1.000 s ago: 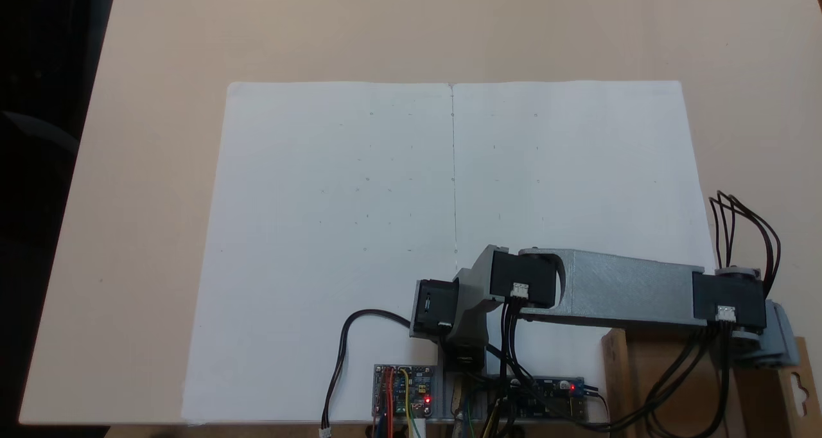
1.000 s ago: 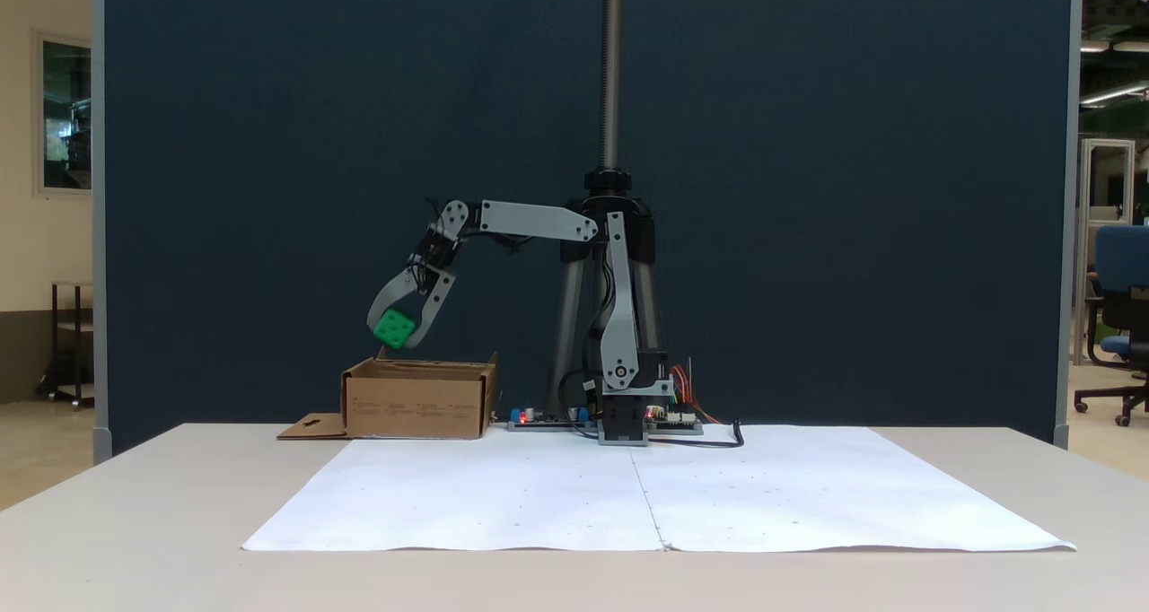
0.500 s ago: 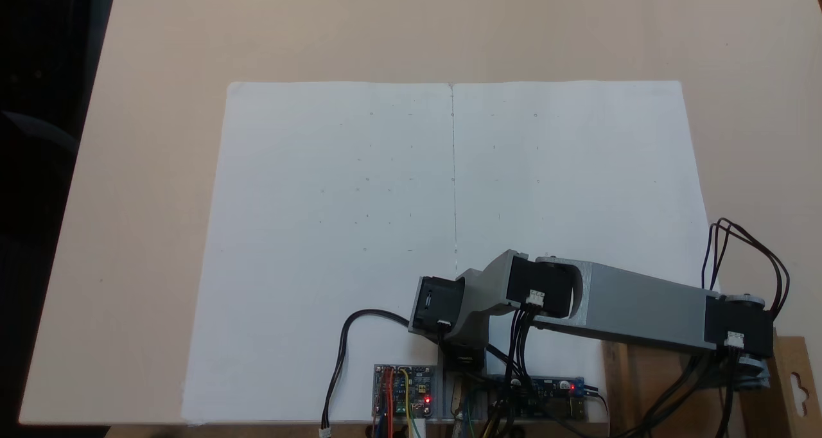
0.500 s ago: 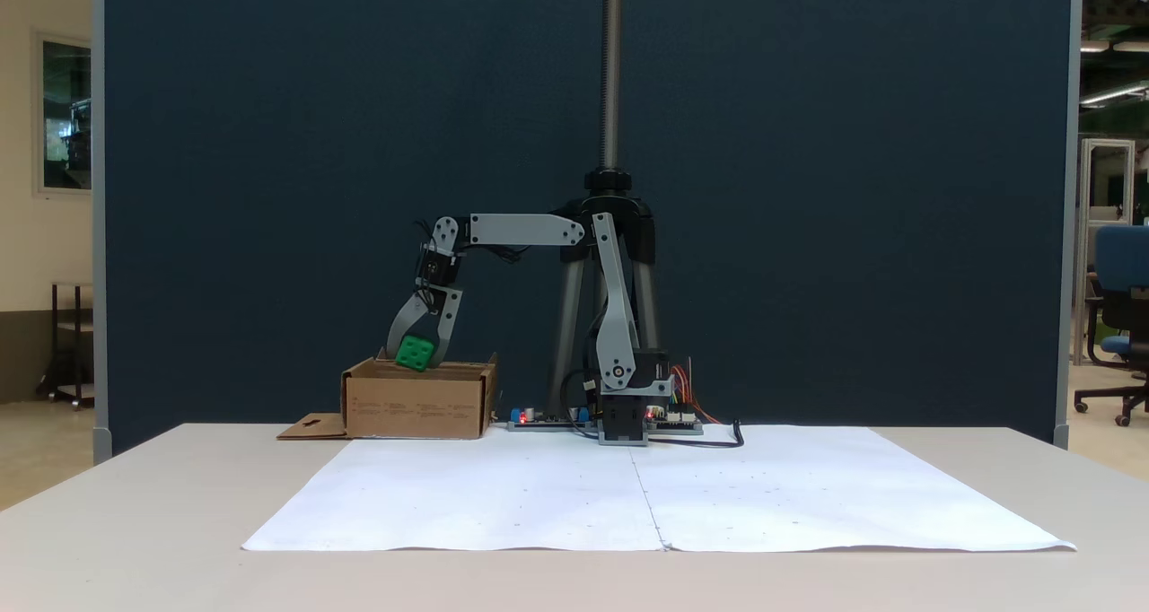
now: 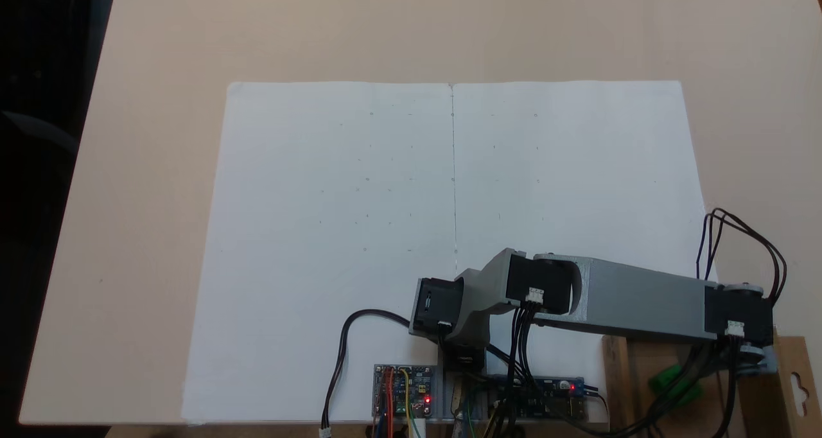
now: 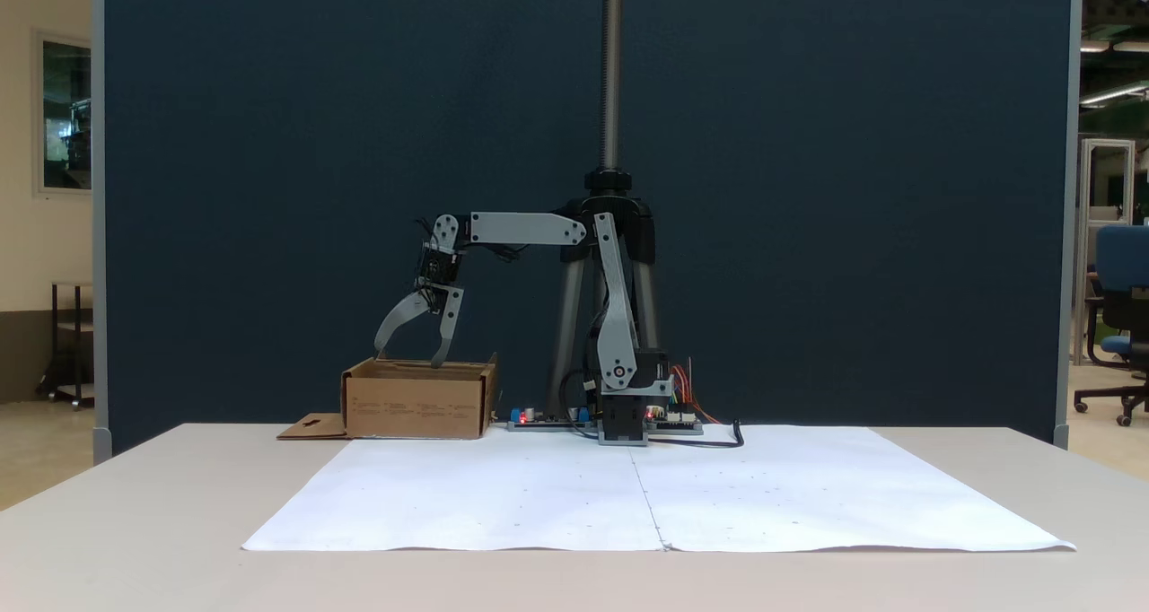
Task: Grasp a green dice and put it in the bin.
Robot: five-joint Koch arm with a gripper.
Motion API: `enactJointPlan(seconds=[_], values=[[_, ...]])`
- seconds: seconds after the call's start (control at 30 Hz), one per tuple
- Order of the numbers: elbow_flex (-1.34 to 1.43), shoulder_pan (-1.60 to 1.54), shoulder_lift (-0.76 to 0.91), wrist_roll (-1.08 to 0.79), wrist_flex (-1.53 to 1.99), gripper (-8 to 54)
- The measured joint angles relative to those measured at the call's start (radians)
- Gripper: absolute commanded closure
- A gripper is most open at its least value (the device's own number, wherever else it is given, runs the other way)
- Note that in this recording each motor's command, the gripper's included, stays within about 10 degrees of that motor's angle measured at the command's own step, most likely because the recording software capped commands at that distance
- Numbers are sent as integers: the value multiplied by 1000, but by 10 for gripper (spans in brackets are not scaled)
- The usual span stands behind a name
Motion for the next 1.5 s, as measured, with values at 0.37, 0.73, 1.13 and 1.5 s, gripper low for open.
enactJointPlan(seconds=[0.37,0.73,1.13,1.5], values=[[2,-348,98,238,-322,36],[2,-821,319,298,-551,20],[262,-1433,520,298,-552,8],[854,-1663,744,298,-853,5]])
